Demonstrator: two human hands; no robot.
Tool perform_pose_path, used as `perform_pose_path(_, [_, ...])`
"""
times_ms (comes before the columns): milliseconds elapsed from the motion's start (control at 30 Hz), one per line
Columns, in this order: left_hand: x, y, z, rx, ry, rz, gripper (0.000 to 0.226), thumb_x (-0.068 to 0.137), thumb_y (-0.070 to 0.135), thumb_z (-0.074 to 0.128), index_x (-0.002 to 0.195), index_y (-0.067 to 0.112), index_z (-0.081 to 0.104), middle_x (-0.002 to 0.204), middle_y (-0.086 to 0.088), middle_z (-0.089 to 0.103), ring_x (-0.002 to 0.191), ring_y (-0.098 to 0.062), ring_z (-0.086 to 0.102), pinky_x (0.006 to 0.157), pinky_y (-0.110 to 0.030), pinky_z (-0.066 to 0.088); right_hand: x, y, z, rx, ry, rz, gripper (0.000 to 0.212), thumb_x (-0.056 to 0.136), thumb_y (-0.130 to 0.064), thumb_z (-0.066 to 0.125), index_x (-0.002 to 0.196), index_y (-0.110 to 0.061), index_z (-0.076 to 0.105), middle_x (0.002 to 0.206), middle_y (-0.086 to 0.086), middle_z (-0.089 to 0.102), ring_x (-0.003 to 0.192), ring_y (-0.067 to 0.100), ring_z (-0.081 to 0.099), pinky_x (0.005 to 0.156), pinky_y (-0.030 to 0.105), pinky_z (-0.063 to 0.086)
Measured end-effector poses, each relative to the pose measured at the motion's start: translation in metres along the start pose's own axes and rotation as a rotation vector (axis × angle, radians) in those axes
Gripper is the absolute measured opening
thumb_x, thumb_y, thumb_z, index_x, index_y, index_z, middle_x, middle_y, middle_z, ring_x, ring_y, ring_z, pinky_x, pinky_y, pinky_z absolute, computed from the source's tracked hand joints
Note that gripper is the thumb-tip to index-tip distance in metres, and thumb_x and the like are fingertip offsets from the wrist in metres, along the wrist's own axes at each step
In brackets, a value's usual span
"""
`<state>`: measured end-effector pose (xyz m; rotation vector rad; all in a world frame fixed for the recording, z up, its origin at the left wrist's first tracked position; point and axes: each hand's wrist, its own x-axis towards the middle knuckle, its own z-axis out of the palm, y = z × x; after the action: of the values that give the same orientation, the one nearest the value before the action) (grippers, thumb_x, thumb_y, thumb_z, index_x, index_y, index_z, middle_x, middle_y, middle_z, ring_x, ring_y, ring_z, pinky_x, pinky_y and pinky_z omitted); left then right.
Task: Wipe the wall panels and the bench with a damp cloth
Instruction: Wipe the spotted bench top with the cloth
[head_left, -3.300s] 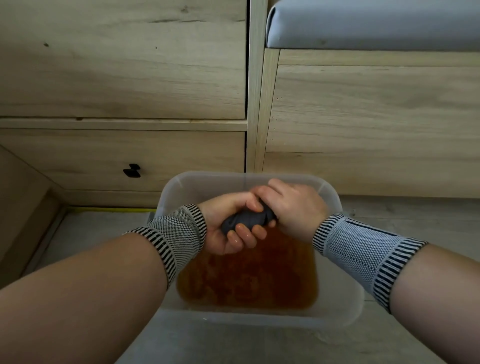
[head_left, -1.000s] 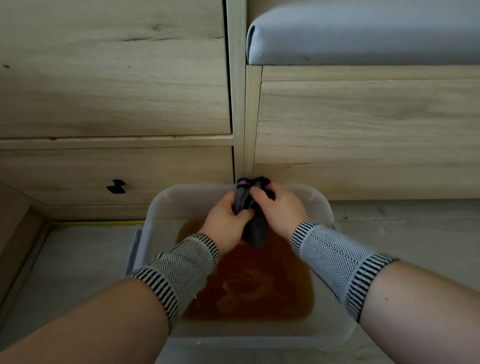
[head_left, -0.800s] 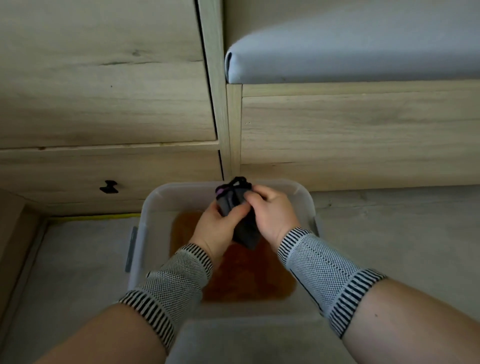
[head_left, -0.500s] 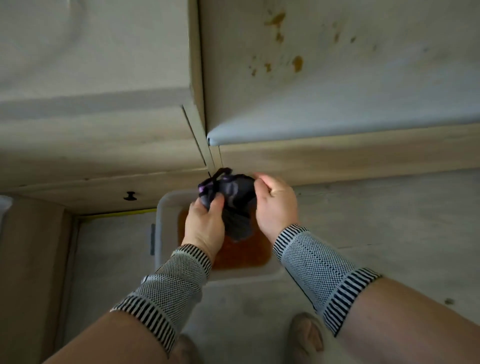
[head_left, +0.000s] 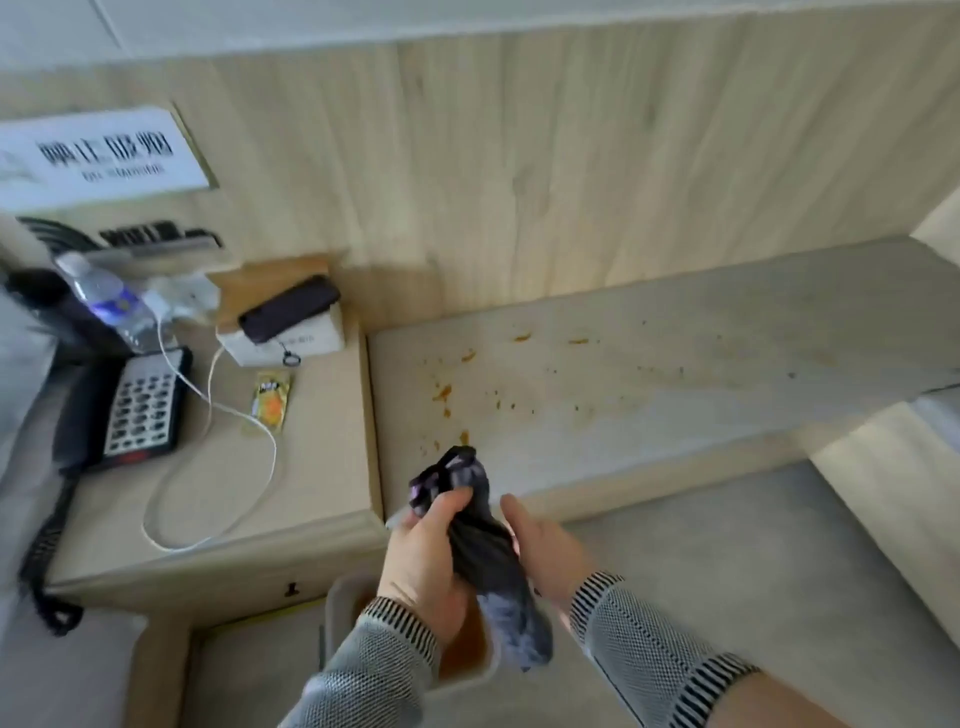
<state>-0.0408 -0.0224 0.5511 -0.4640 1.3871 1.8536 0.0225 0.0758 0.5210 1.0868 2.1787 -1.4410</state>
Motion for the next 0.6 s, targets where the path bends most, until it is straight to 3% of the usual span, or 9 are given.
perform_pose_path(100, [-0.049,0.013,0.05,0.06,-0.075,-0.012,0.012,0.094,0.02,0.064,0.101,0.011,0.069,0.099,-0.016,0.074,0.099,-0.031,0.067,0.097,-0.048,0.05,-0.037,-0.014,-0.026,0.061,0.026,-0.054,0.029,0.107,-0.022,0.029,0.131,-0.015,0.044,0.13,0.022,0.058,0.112,0.03,0.059,0.089,0.032,0.046])
perform_pose_path(200, [-0.077,0.017,0.082,0.279,-0.189,-0.015,0.028,0.092,0.019,0.067,0.112,0.001,0.065,0.1,-0.019,0.072,0.1,-0.034,0.067,0.094,-0.049,0.053,-0.062,-0.014,-0.057,-0.001,0.146,-0.05,0.039,0.106,-0.016,0.026,0.14,-0.001,0.037,0.133,0.027,0.052,0.121,0.036,0.054,0.1,0.042,0.045])
perform_pose_path(267, [-0.085,0.023,0.099,0.347,-0.223,-0.008,0.031,0.094,0.021,0.064,0.115,-0.002,0.063,0.097,-0.017,0.071,0.095,-0.032,0.066,0.086,-0.044,0.055,-0.073,-0.015,-0.078,-0.113,0.184,-0.049,0.039,0.106,-0.016,0.027,0.141,-0.003,0.036,0.13,0.025,0.055,0.118,0.034,0.055,0.093,0.036,0.045])
perform_pose_path(333, [-0.091,0.032,0.113,0.295,-0.176,-0.025,0.021,0.097,0.026,0.06,0.108,0.008,0.064,0.092,-0.01,0.069,0.085,-0.023,0.064,0.077,-0.036,0.053,-0.09,-0.017,-0.1,-0.215,0.27,-0.076,0.031,0.105,-0.017,0.03,0.134,-0.012,0.04,0.125,0.019,0.058,0.111,0.031,0.058,0.085,0.033,0.042])
perform_pose_path(367, [-0.092,0.036,0.119,0.261,-0.132,-0.021,0.019,0.098,0.028,0.059,0.106,0.011,0.062,0.092,-0.007,0.067,0.084,-0.021,0.062,0.079,-0.037,0.053,-0.096,-0.017,-0.109,-0.167,0.33,-0.087,0.023,0.104,-0.019,0.031,0.12,-0.014,0.046,0.121,0.017,0.058,0.107,0.029,0.058,0.086,0.033,0.041])
perform_pose_path(467, [-0.102,0.041,0.135,0.121,-0.117,-0.062,0.025,0.097,0.034,0.06,0.115,0.017,0.056,0.106,-0.007,0.065,0.098,-0.024,0.062,0.09,-0.043,0.052,-0.11,-0.021,-0.125,0.425,0.411,-0.042,0.025,0.092,-0.033,0.034,0.09,-0.015,0.051,0.103,0.013,0.06,0.091,0.023,0.057,0.084,0.034,0.05])
perform_pose_path(533, [-0.113,0.04,0.154,0.053,-0.215,-0.162,0.033,0.096,0.04,0.06,0.112,0.012,0.06,0.107,-0.008,0.067,0.102,-0.026,0.063,0.089,-0.041,0.052,-0.119,-0.034,-0.129,0.86,0.336,-0.013,0.026,0.095,-0.028,0.041,0.081,-0.013,0.057,0.08,0.012,0.066,0.07,0.022,0.063,0.062,0.028,0.053])
perform_pose_path(567, [-0.115,0.039,0.16,0.067,-0.252,-0.172,0.036,0.094,0.042,0.062,0.11,0.01,0.063,0.104,-0.007,0.069,0.099,-0.027,0.065,0.088,-0.04,0.053,-0.125,-0.041,-0.132,0.972,0.282,-0.014,0.029,0.098,-0.024,0.042,0.083,-0.01,0.062,0.076,0.011,0.068,0.069,0.022,0.064,0.061,0.027,0.054])
perform_pose_path(600, [-0.113,0.039,0.164,0.107,-0.274,-0.15,0.039,0.091,0.044,0.065,0.109,0.009,0.065,0.103,-0.009,0.071,0.099,-0.028,0.066,0.09,-0.042,0.053,-0.129,-0.044,-0.135,1.018,0.239,-0.049,0.029,0.1,-0.023,0.043,0.089,-0.008,0.066,0.082,0.011,0.071,0.077,0.024,0.067,0.072,0.031,0.056])
